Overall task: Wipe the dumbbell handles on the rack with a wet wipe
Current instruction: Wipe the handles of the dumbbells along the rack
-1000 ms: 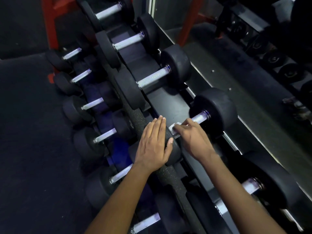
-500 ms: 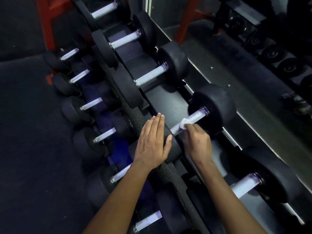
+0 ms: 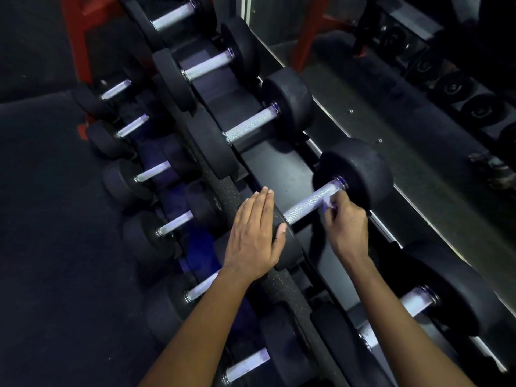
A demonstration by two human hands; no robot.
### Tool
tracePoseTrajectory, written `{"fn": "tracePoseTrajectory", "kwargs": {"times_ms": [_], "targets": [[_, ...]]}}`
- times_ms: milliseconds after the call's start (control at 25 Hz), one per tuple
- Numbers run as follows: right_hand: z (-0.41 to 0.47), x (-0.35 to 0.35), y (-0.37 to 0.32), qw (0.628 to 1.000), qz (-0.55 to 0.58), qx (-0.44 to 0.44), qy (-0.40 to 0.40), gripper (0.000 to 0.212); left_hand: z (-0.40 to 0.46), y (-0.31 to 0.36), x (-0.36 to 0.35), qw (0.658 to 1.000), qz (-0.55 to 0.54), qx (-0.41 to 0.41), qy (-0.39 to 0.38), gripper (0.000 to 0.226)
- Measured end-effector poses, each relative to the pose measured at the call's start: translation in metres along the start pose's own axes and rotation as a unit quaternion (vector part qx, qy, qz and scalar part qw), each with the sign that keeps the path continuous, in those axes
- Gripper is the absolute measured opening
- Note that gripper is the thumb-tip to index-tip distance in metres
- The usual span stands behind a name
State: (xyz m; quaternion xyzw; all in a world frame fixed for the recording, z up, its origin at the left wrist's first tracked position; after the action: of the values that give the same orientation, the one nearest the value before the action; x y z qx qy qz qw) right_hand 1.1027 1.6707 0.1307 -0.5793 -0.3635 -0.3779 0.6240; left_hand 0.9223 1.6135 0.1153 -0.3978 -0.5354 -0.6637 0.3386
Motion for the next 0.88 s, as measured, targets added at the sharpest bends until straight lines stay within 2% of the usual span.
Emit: {"fn": "tracePoseTrajectory", "kwargs": {"times_ms": [200,280,360,440,480,520,600,640,880], "targets": [[-0.025,-0.037,-0.018,0.984,0.020,0.065,-0.163,0.014,0.000,0.001,0.001,1.000,0.005,-0.005,0.010,0.059],[-0.027,-0.041,-0.018,0.979,0.035,0.068,-0.191,0.017,0.000,0.001,0.001,1.000,0.007,-0.006,0.011,0.059],[-0.028,-0.035,-0.011,0.984,0.097,0.020,-0.148,0.017,0.000,0.000,0.001,1.000,0.008,-0.006,0.011,0.059],[-0.027,-0.024,0.007,0.971,0.214,-0.100,-0.028,0.014,0.000,0.001,0.001,1.000,0.008,-0.008,0.009,0.059],[-0.026,-0.021,0.018,0.930,0.320,-0.179,0.029,0.014,0.000,0.001,0.001,1.000,0.006,-0.008,0.010,0.059],[-0.024,-0.023,0.026,0.856,0.452,-0.244,0.064,0.015,0.000,0.001,0.001,1.000,0.004,-0.008,0.012,0.059],[-0.015,-0.029,0.026,0.692,0.641,-0.325,0.072,0.023,0.000,0.000,0.001,1.000,0.000,-0.009,0.013,0.059],[-0.010,-0.031,0.025,0.647,0.677,-0.346,0.068,0.023,0.000,0.000,0.000,1.000,0.001,-0.009,0.013,0.059],[0.016,-0.045,0.009,0.525,0.783,-0.333,0.009,0.018,0.000,0.000,0.000,1.000,-0.002,-0.011,0.011,0.059]]}}
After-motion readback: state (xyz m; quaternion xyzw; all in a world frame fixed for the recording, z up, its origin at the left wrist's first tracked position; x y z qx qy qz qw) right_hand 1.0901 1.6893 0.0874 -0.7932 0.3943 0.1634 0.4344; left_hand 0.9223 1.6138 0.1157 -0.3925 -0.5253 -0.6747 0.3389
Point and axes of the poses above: each hand's wrist, its own z-axis towards the middle knuckle, its own x-axis out of the back of the hand, y = z × x, the point moved 5 cm from there along z, towards the middle knuckle, and after that the axes turned 11 degrees about -y, right-handed, at the moved point
